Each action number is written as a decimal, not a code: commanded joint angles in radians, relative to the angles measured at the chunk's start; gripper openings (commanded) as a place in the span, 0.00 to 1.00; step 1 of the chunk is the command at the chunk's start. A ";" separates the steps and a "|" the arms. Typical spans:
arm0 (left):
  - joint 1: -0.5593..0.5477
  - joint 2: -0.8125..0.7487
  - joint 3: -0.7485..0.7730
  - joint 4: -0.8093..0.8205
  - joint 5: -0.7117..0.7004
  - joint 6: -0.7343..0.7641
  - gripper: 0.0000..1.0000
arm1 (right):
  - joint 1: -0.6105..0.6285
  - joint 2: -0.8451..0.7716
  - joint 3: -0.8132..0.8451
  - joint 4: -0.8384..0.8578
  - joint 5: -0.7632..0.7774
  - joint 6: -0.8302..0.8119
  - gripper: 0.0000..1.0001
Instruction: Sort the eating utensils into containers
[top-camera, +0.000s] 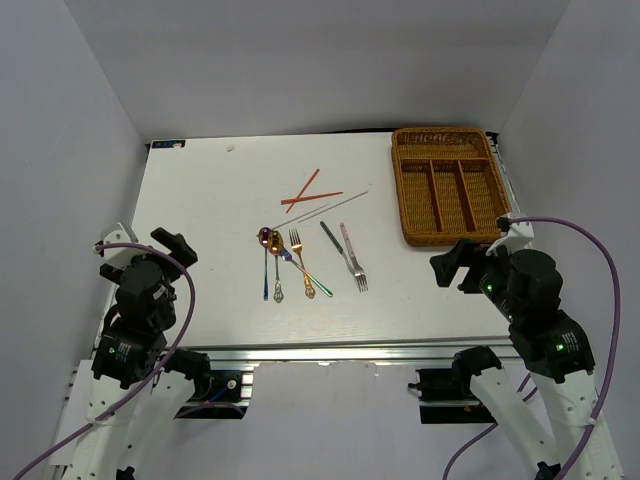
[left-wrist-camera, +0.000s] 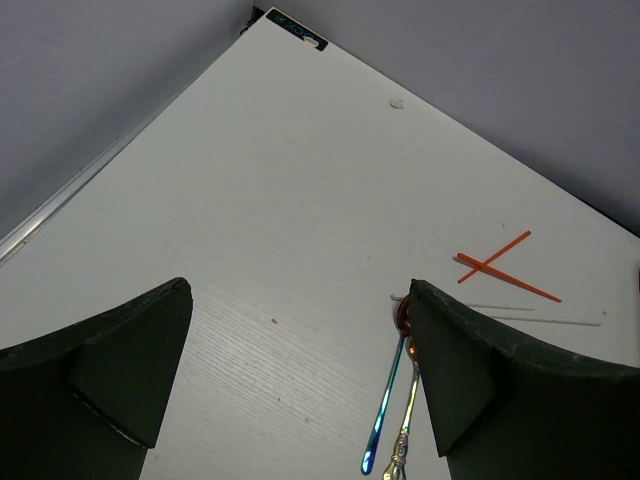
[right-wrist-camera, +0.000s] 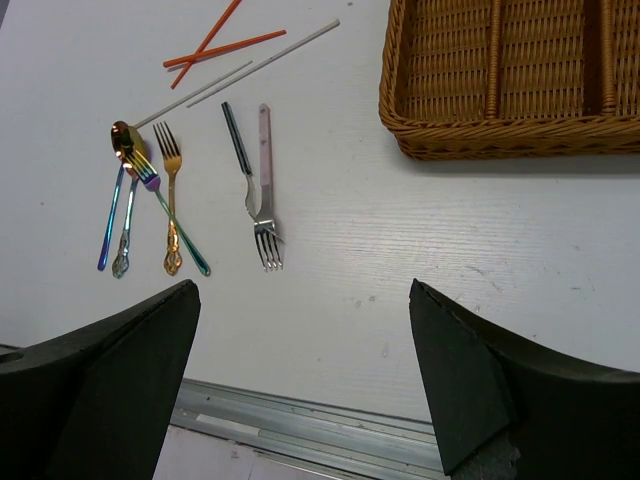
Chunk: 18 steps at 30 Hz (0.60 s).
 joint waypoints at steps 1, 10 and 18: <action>-0.003 0.012 -0.006 0.001 -0.005 0.000 0.98 | -0.006 0.005 -0.007 0.022 0.007 -0.007 0.89; -0.003 0.027 -0.010 0.006 -0.005 0.000 0.98 | -0.006 -0.004 -0.056 0.091 -0.044 -0.009 0.89; -0.003 0.083 -0.014 0.006 -0.005 -0.002 0.98 | -0.006 0.221 -0.050 0.205 -0.231 -0.007 0.89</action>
